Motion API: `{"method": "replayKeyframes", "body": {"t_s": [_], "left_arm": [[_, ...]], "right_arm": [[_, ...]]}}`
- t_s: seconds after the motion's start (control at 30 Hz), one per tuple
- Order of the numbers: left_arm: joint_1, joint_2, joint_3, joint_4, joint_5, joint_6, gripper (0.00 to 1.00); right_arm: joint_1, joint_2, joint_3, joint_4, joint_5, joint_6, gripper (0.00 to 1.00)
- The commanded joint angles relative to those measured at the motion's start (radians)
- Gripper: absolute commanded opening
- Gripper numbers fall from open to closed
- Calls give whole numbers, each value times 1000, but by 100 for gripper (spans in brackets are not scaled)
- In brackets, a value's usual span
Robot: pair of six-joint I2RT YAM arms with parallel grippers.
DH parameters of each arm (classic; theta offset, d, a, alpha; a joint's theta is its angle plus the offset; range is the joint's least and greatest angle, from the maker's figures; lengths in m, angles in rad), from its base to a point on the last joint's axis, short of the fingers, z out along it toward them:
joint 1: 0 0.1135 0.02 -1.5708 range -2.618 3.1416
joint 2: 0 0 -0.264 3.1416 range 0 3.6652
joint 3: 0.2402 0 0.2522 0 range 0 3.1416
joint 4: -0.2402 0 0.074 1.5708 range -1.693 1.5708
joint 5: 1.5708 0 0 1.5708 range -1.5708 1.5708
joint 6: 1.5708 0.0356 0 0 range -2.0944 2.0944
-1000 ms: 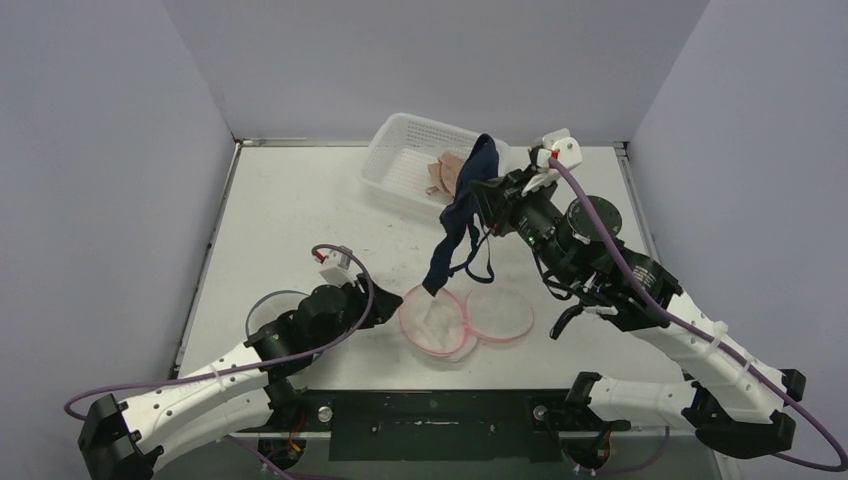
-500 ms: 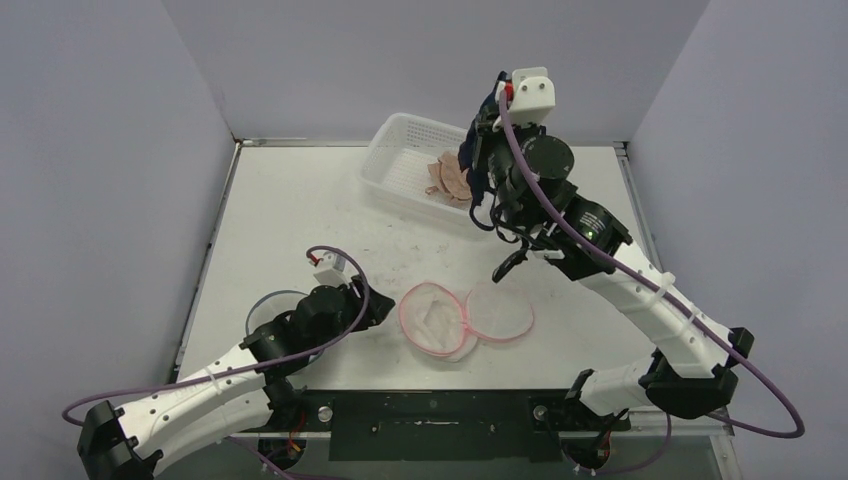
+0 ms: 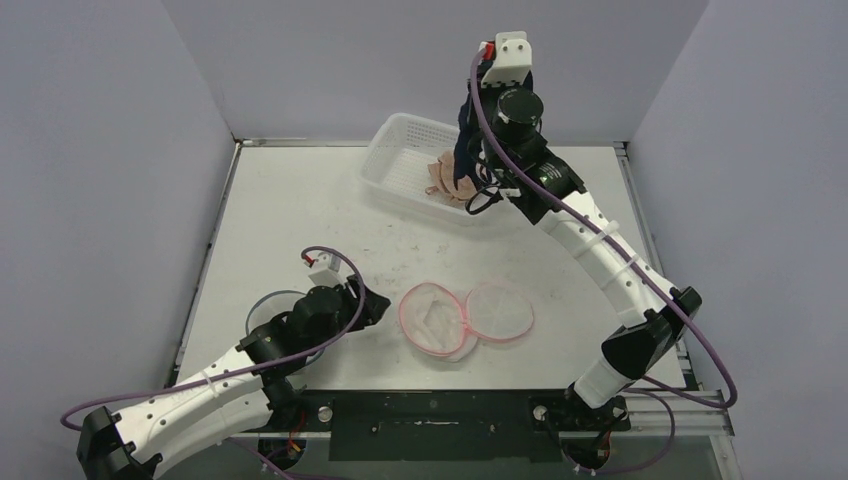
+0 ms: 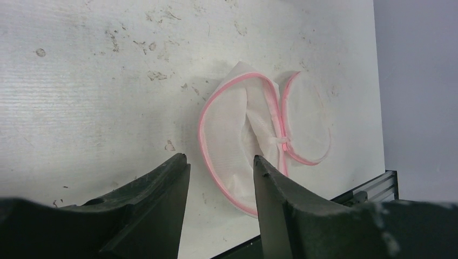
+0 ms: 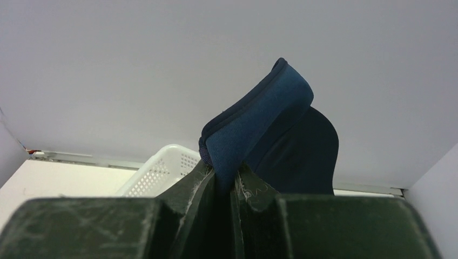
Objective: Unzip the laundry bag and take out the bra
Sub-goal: Place the bra in the bin.
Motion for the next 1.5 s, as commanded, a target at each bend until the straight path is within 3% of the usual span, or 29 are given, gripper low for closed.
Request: {"method": "replayKeyframes", "body": {"t_s": [0.0,0.5,0.73,1.07,1.47], "left_arm": [[16,-6,20,24,-32,18,45],[49,31,-9,58,-5,1,45],[63,28,-20,52,9,-5,46],[75,31,-45,65,35,-14,46],[93,47,-59,80,60,-4,46]], "right_arm": [[-63,14,-42,225,-165,-20,5],[-77,257,76,248,-317,2,5],[-23,347,133,200,-264,-67,5],[50,510,188,147,-69,-206,5],[51,702,286,119,-105,-174,5]]}}
